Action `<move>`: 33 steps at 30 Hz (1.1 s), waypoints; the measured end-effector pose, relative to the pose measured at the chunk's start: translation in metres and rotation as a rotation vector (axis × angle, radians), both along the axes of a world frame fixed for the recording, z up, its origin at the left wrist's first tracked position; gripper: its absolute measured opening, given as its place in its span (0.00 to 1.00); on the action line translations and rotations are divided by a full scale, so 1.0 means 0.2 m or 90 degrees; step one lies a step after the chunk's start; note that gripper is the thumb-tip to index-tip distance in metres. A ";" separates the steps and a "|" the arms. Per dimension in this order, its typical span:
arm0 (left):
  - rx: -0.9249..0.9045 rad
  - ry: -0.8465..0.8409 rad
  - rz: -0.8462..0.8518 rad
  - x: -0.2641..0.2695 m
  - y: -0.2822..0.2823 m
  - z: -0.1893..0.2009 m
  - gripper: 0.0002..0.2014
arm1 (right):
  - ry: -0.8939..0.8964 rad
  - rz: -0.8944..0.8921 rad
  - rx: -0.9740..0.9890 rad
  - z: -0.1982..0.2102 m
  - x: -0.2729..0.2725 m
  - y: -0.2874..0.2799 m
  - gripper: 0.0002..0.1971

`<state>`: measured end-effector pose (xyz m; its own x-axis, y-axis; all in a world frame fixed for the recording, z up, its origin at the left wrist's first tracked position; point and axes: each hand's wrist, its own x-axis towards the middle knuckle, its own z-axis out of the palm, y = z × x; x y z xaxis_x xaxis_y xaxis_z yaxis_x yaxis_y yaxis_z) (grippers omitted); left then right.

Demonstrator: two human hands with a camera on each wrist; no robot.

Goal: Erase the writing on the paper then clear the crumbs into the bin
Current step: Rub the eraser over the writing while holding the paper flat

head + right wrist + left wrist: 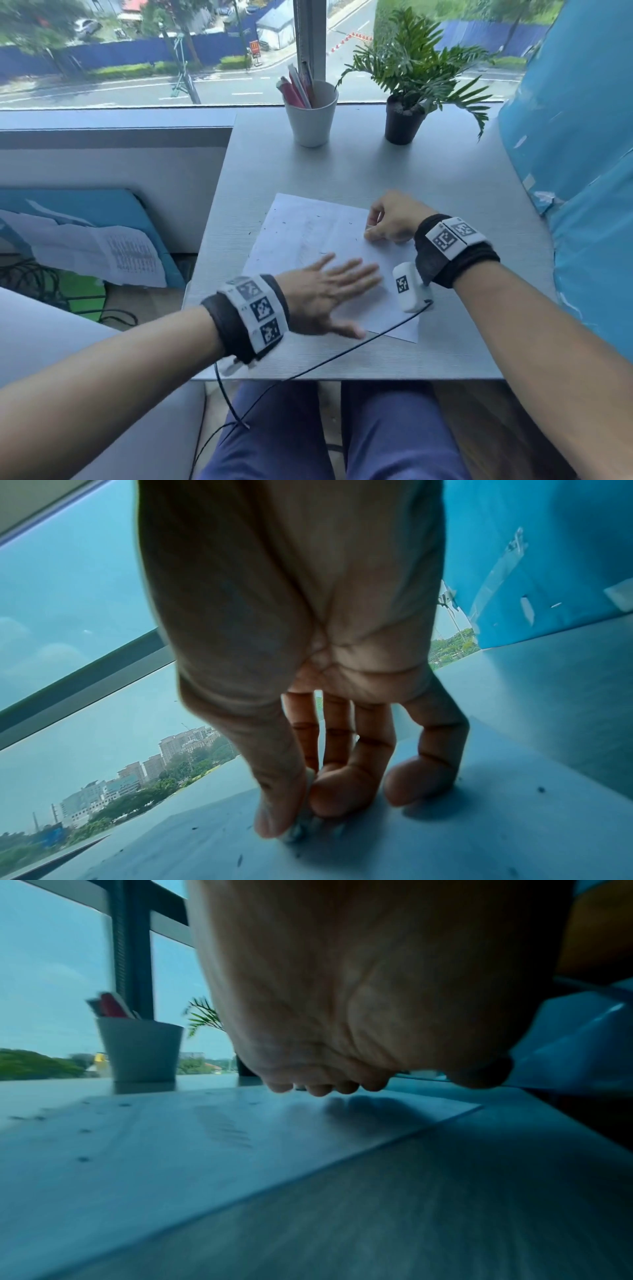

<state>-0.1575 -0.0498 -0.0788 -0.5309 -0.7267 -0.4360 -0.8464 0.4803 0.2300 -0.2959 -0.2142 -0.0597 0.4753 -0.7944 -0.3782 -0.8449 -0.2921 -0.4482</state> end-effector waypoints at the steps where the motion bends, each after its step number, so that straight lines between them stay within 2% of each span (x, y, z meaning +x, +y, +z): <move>1: 0.014 0.014 -0.028 -0.03 0.01 -0.03 0.42 | -0.002 -0.002 0.004 0.00 0.00 0.00 0.05; 4: 0.009 0.022 0.006 0.06 -0.06 -0.06 0.39 | -0.011 -0.005 0.013 -0.01 0.00 -0.01 0.06; 8: 0.017 -0.032 0.175 0.27 -0.20 -0.04 0.43 | -0.009 -0.008 0.008 -0.01 0.00 -0.01 0.06; 11: 0.027 -0.038 0.286 0.34 -0.26 -0.04 0.50 | -0.005 -0.010 0.010 0.00 0.00 -0.01 0.06; 14: 0.025 -0.022 0.335 0.32 -0.28 -0.05 0.60 | 0.023 -0.002 0.006 0.02 0.01 0.00 0.05; 17: 0.014 -0.006 0.356 0.30 -0.29 -0.06 0.63 | 0.030 0.004 -0.036 0.06 0.07 -0.01 0.05; 22: 0.016 0.002 0.366 0.31 -0.31 -0.06 0.64 | -0.126 -0.007 -0.061 0.02 0.24 -0.02 0.06; 25: 0.014 0.000 0.367 0.31 -0.31 -0.07 0.64 | -0.125 -0.046 -0.089 -0.02 0.29 -0.02 0.05; 29: 0.013 0.002 0.368 0.31 -0.32 -0.08 0.66 | -0.095 0.035 -0.008 -0.05 0.30 0.07 0.03; 33: 0.014 0.000 0.370 0.31 -0.31 -0.08 0.66 | -0.123 -0.059 -0.096 -0.02 0.29 -0.03 0.07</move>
